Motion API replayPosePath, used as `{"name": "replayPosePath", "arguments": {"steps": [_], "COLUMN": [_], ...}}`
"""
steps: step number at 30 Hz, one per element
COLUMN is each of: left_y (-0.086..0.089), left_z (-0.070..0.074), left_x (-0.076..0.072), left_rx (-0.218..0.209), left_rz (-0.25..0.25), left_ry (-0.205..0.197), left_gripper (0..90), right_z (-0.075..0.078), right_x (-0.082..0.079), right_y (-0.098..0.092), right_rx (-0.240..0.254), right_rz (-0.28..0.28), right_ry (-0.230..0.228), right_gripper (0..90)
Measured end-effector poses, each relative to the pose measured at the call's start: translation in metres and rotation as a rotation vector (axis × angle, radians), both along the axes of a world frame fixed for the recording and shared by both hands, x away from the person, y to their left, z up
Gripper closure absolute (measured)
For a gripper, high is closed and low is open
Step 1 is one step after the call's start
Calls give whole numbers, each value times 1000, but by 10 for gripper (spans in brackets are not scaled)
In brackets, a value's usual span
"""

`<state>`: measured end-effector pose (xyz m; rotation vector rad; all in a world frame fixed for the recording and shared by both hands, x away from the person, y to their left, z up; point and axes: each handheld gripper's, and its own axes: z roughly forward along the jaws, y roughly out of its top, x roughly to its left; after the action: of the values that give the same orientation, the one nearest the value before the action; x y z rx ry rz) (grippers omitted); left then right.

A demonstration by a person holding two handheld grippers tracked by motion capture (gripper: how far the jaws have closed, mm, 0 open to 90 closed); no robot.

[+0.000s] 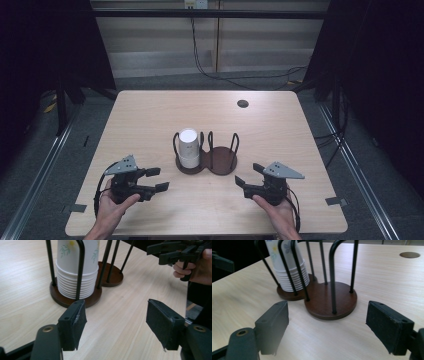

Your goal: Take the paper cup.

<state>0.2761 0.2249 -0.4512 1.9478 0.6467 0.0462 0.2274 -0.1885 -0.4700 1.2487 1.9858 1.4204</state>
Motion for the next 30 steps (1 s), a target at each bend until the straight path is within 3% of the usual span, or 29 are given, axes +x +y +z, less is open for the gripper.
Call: {"name": "replayPosePath", "arguments": {"steps": [7, 8, 14, 21, 25, 29, 30], "left_y": [-3, -4, -9, -6, -4, -8, -11], "left_z": [2, 4, 12, 19, 26, 35, 42], "left_x": [0, 2, 7, 8, 12, 19, 21], "left_rx": [-5, -8, -14, 33, 11, 57, 75], "left_rz": [-7, -9, -9, -37, -44, -80, -79], "left_ry": [5, 22, 31, 52, 64, 58, 44], "left_gripper": [293, 296, 293, 247, 209, 283, 280], "right_z": [1, 1, 2, 1, 1, 2, 2], "right_x": [-6, -7, -10, -9, -10, -11, -11], "right_y": [-3, -3, 2, 5, 5, 6, 7], "right_rx": [16, 17, -2, -39, -43, -54, -57], "right_rz": [21, 20, 31, 49, 32, 32, 51], "right_ry": [24, 23, 26, 60, 60, 56, 74], "right_gripper": [182, 186, 186, 186, 186, 181, 182]}}
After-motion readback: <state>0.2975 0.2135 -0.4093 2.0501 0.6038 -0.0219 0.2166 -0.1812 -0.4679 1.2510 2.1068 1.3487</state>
